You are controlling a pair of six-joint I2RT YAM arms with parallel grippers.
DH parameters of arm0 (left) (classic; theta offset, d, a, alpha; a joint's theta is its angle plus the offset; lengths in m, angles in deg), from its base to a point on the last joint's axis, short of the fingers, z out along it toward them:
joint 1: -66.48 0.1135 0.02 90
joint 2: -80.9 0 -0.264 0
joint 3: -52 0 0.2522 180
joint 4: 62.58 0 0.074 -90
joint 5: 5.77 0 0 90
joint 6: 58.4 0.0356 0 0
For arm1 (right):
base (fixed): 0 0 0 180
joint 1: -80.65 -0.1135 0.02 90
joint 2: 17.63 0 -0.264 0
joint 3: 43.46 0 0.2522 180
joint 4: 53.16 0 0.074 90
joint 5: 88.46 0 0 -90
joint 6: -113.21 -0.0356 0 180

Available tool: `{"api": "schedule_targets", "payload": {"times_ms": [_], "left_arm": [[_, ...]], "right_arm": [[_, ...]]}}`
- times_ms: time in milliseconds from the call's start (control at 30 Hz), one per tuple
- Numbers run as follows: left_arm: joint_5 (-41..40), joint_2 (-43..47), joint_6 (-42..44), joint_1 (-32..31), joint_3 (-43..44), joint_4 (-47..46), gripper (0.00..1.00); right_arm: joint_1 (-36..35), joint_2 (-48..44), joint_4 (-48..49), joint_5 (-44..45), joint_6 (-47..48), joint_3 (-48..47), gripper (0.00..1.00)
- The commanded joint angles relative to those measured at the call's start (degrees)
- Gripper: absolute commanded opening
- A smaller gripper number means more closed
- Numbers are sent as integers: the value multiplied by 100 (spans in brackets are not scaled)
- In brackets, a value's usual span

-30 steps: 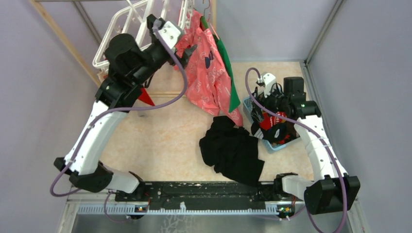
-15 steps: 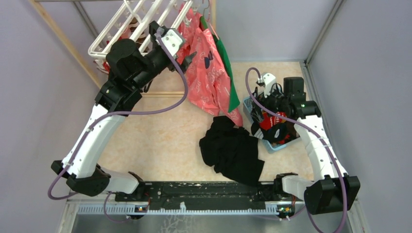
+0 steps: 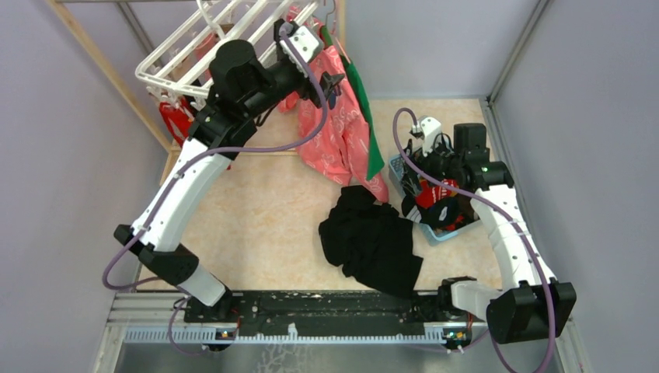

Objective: Remove the socks clipped to the hanger
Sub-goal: Adjust the hanger on the clothesline.

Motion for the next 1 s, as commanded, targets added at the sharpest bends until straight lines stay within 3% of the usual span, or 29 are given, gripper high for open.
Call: {"api": "schedule_targets", "payload": {"times_ms": [0,200,467,667,767,833,967], "left_arm": [[104,-296,-277,-32,509,-91,99],[-362,-535,-215,-43,1054,-17,99],[1708,482,-479,-122,757,733,99],[1612,1450,-223,-24,614,1309,99],[1125,1823,4,362,626,1569,98],[384,2064,335,572,563,1709,97],[-2004,2458,1493,770,14,1736,96]], "right_arm": [[7,-257,77,-37,-48,-152,86],[-1,-259,36,-18,-29,-162,86],[3,-226,64,-14,-28,-172,86],[3,-200,103,-38,-42,-155,86],[-4,-184,111,-80,-63,-157,86],[4,-198,110,-91,-63,-137,86],[7,-243,146,-93,-36,-66,86]]}}
